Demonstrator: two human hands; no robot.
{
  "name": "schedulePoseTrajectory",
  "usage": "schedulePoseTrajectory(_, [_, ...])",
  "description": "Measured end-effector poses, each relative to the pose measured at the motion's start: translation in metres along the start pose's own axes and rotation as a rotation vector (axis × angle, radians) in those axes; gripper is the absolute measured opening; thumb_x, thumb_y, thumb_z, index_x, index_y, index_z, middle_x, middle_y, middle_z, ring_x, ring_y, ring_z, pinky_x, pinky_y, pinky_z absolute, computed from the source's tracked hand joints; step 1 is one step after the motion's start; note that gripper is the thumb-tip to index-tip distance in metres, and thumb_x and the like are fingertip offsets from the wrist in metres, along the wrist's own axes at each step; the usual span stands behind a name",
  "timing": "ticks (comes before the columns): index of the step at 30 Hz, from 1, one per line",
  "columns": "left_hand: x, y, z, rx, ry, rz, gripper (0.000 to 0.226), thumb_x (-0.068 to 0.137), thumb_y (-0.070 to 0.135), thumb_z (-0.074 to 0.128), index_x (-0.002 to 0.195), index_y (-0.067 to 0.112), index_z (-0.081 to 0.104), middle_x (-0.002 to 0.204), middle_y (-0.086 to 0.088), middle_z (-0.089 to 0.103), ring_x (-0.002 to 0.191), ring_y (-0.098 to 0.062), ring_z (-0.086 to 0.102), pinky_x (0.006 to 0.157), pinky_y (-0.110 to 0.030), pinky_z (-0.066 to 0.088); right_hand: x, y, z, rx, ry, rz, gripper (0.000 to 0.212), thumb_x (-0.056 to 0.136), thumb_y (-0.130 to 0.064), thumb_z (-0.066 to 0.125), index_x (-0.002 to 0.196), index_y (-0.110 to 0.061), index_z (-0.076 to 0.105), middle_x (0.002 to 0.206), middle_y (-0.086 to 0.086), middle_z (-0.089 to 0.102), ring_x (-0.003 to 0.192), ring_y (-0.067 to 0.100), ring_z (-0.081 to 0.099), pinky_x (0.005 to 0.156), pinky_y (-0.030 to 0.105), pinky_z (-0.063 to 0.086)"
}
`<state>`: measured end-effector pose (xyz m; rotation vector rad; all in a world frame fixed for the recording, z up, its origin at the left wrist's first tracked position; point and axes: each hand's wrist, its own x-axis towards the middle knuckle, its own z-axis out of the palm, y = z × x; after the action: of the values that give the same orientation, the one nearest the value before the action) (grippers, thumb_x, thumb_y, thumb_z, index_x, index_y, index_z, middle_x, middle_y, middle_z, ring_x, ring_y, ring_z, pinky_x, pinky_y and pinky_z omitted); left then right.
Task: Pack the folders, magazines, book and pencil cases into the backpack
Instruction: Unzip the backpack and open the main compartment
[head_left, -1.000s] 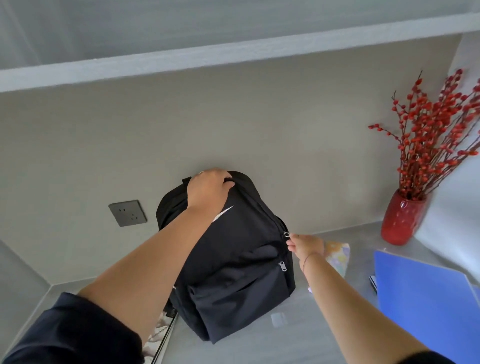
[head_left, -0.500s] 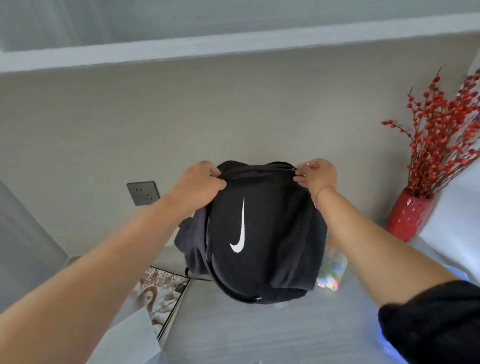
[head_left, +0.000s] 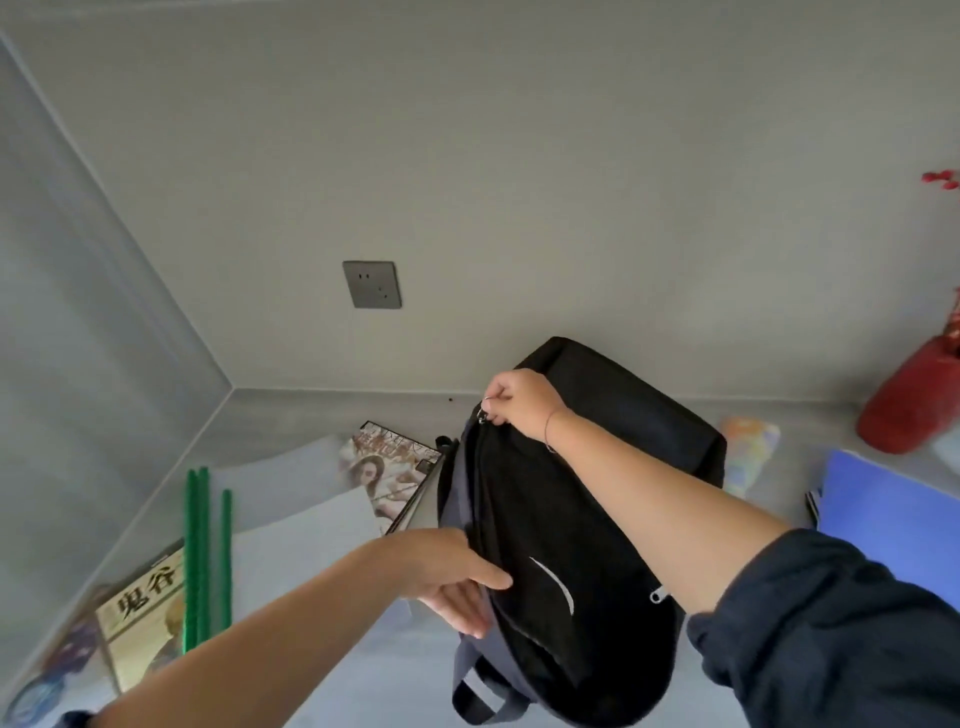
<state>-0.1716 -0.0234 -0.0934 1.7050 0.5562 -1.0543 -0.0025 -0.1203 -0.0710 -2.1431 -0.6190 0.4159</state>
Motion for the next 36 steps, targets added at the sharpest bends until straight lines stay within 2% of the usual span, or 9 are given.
schedulePoseTrajectory(5, [0.019,-0.023,-0.027,0.004,0.193,-0.001,0.058,0.078,0.047,0.071,0.115,0.003,0.062,0.098,-0.015,0.074,0.087,-0.027,0.073,0.075,-0.031,0.060,-0.017,0.012,0.034,-0.038,0.026,0.027,0.011,0.086,-0.015,0.060,0.076,-0.015,0.063,0.081,0.003,0.073,0.079,0.018,0.069,0.085,0.034,0.052])
schedulePoseTrajectory(10, [0.049,-0.017,-0.047,0.120,0.702,0.085,0.087,0.077,0.051,0.067,0.141,0.006,0.029,0.133,-0.016,0.051,0.117,-0.033,0.055,0.081,-0.034,0.052,-0.040,0.023,0.050,-0.045,0.005,0.019,0.011,0.090,-0.018,0.056,0.089,-0.015,0.066,0.095,0.002,0.071,0.091,0.016,0.064,0.088,0.031,0.049])
schedulePoseTrajectory(14, [0.070,-0.009,-0.057,0.232,0.796,0.251,0.053,0.083,0.043,0.061,0.126,0.015,0.049,0.118,-0.009,0.061,0.106,-0.029,0.058,0.084,-0.035,0.049,-0.076,0.057,0.038,0.013,0.374,0.038,0.012,0.089,-0.019,0.060,0.099,-0.015,0.067,0.105,-0.002,0.067,0.097,0.011,0.062,0.090,0.029,0.050])
schedulePoseTrajectory(17, [0.083,-0.008,-0.060,0.359,0.876,0.280,0.046,0.086,0.042,0.057,0.127,0.021,0.052,0.118,-0.006,0.063,0.106,-0.028,0.060,0.073,-0.030,0.044,-0.111,0.107,0.014,-0.230,0.790,0.394,0.042,0.081,-0.027,0.069,0.120,-0.019,0.056,0.135,0.005,0.049,0.123,0.027,0.047,0.102,0.046,0.040])
schedulePoseTrajectory(21, [0.099,-0.011,-0.058,0.391,0.937,0.301,0.042,0.092,0.034,0.052,0.132,0.020,0.050,0.124,-0.008,0.062,0.112,-0.029,0.058,0.078,-0.034,0.042,-0.154,0.168,0.004,0.238,0.752,0.906,0.088,0.077,-0.037,0.073,0.146,-0.013,0.022,0.149,0.015,0.031,0.133,0.037,0.038,0.106,0.049,0.033])
schedulePoseTrajectory(24, [0.101,-0.014,-0.054,0.422,0.933,0.330,0.037,0.095,0.028,0.050,0.131,0.016,0.051,0.123,-0.011,0.063,0.112,-0.032,0.058,0.084,-0.036,0.045,-0.164,0.196,0.018,0.546,0.674,0.847,0.059,0.082,-0.021,0.070,0.131,-0.005,0.042,0.132,0.015,0.054,0.111,0.032,0.056,0.095,0.042,0.044])
schedulePoseTrajectory(27, [0.098,-0.022,-0.048,0.457,0.915,0.361,0.032,0.097,0.020,0.046,0.127,0.014,0.054,0.115,-0.014,0.066,0.106,-0.035,0.060,0.085,-0.039,0.048,-0.159,0.207,0.018,0.515,0.684,0.727,0.035,0.083,-0.004,0.065,0.115,-0.008,0.054,0.111,0.016,0.065,0.094,0.028,0.060,0.087,0.039,0.049])
schedulePoseTrajectory(32, [0.087,-0.059,-0.018,0.419,0.848,0.376,0.022,0.092,0.012,0.052,0.114,0.010,0.055,0.108,-0.015,0.068,0.101,-0.035,0.061,0.082,-0.039,0.049,-0.138,0.204,-0.015,0.349,0.598,0.523,0.038,0.083,-0.003,0.062,0.121,-0.009,0.057,0.108,0.010,0.067,0.101,0.025,0.062,0.092,0.038,0.049])
schedulePoseTrajectory(36, [0.085,-0.090,0.009,0.464,0.724,0.271,0.052,0.081,0.011,0.064,0.124,0.009,0.036,0.119,-0.013,0.062,0.107,-0.034,0.060,0.084,-0.040,0.050,-0.122,0.199,-0.033,0.223,0.506,0.476,0.046,0.082,-0.010,0.066,0.127,-0.011,0.054,0.107,-0.001,0.062,0.101,0.018,0.060,0.090,0.030,0.045])
